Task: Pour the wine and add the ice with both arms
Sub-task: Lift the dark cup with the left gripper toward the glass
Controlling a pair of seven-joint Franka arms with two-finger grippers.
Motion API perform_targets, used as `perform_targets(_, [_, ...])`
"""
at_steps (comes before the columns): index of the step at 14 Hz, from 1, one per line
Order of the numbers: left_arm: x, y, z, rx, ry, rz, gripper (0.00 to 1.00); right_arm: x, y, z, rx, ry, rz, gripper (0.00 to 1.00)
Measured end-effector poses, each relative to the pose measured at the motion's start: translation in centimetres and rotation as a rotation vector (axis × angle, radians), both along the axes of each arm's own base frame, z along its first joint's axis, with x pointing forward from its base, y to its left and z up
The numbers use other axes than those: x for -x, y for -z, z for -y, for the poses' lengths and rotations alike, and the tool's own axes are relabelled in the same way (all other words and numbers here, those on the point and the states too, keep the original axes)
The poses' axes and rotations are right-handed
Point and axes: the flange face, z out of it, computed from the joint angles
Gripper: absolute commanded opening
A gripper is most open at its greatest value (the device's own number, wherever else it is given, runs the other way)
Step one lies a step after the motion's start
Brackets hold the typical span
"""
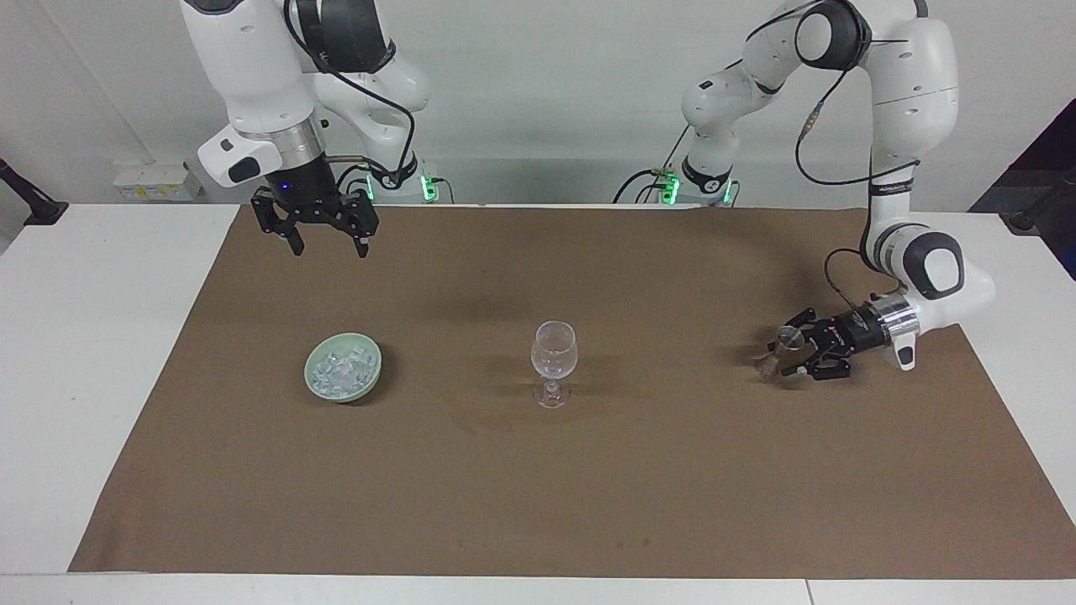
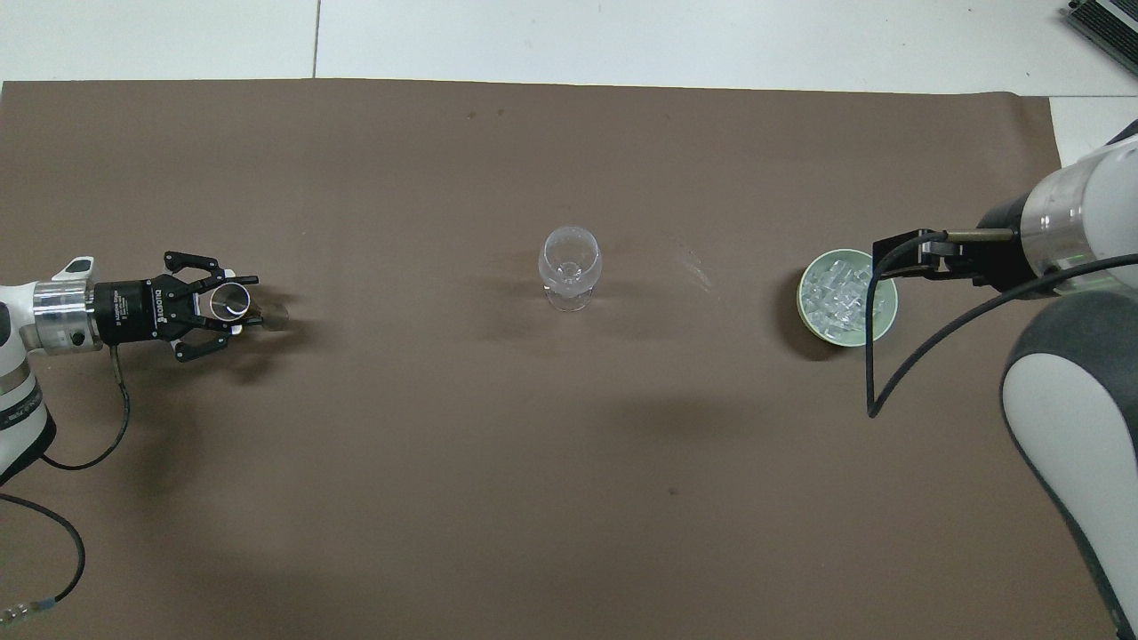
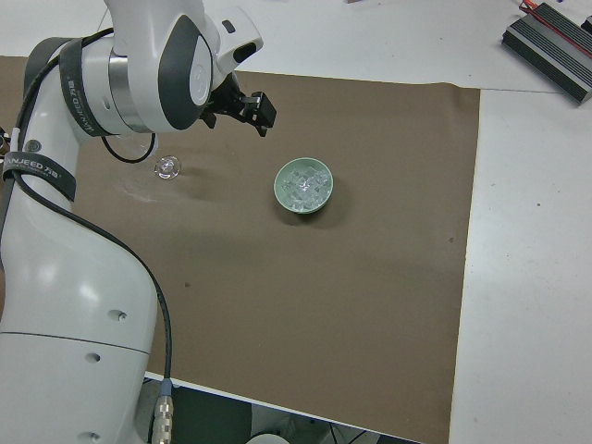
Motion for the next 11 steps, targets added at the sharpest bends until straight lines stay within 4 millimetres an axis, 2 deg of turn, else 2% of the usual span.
perform_targets(8, [0.07, -0.26, -0.28, 0.005, -0.003, 0.003, 0.48, 0.0, 0.0, 0.0, 0.0, 0.0, 0.0, 1.0])
perform_targets(9, [0.08, -0.26, -0.32, 0.005, -0.004, 0.003, 0.42, 0.0, 0.0, 0.0, 0.0, 0.0, 0.0, 1.0])
perform_targets(11, [0.09, -0.26, -0.38, 0.004, -0.005, 0.003, 0.2, 0.0, 0.0, 0.0, 0.0, 0.0, 0.0, 1.0])
